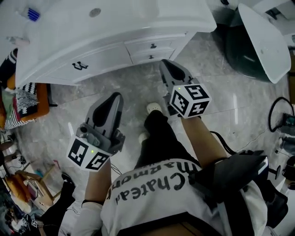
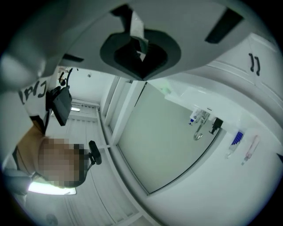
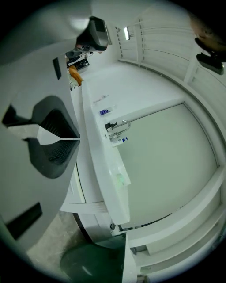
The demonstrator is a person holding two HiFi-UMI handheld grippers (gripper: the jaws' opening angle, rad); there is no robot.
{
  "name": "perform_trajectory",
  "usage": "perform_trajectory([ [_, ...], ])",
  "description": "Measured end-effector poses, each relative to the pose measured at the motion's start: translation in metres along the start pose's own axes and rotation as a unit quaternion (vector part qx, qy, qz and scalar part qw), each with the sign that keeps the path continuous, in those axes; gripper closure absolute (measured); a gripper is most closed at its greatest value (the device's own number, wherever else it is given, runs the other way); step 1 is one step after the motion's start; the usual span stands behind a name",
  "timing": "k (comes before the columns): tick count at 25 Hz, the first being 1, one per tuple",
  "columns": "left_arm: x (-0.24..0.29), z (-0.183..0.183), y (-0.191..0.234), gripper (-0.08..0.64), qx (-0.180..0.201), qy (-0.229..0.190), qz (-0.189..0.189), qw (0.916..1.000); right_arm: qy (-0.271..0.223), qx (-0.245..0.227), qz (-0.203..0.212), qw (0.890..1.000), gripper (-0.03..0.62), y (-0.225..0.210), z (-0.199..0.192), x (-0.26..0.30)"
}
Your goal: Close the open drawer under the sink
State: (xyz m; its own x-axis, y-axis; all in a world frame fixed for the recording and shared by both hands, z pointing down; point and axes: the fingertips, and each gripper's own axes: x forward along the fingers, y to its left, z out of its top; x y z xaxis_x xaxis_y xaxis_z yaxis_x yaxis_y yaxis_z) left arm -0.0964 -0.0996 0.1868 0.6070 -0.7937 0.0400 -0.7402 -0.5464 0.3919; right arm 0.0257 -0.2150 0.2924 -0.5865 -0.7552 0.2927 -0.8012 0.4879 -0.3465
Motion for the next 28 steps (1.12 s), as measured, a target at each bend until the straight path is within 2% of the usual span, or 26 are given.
perform_trajectory([
  [7, -0.026, 0.086, -0.066, 0.552, 0.048, -0.037, -0.020, 0.9980, -0.037, -0.011, 0.031, 0.999, 0.572, 0.056, 0.077, -0.076],
  [12, -0.061, 0.119, -0.093, 0.552, 0.077, -0.041, -0.024, 0.9959, -0.060, -0.043, 0.041, 0.996, 0.578, 0.089, 0.121, -0.122],
  [17, -0.098, 0.126, -0.101, 0.552, 0.102, -0.019, -0.005, 0.9946, -0.064, -0.052, 0.029, 0.996, 0.578, 0.110, 0.133, -0.160],
  [22, -0.130, 0.121, -0.102, 0.552, 0.078, -0.016, 0.010, 0.9968, -0.066, -0.056, 0.039, 0.995, 0.581, 0.131, 0.121, -0.189],
  [28, -0.144, 0.107, -0.110, 0.552, 0.072, -0.009, 0.002, 0.9974, -0.075, -0.061, 0.024, 0.995, 0.581, 0.141, 0.110, -0.209],
])
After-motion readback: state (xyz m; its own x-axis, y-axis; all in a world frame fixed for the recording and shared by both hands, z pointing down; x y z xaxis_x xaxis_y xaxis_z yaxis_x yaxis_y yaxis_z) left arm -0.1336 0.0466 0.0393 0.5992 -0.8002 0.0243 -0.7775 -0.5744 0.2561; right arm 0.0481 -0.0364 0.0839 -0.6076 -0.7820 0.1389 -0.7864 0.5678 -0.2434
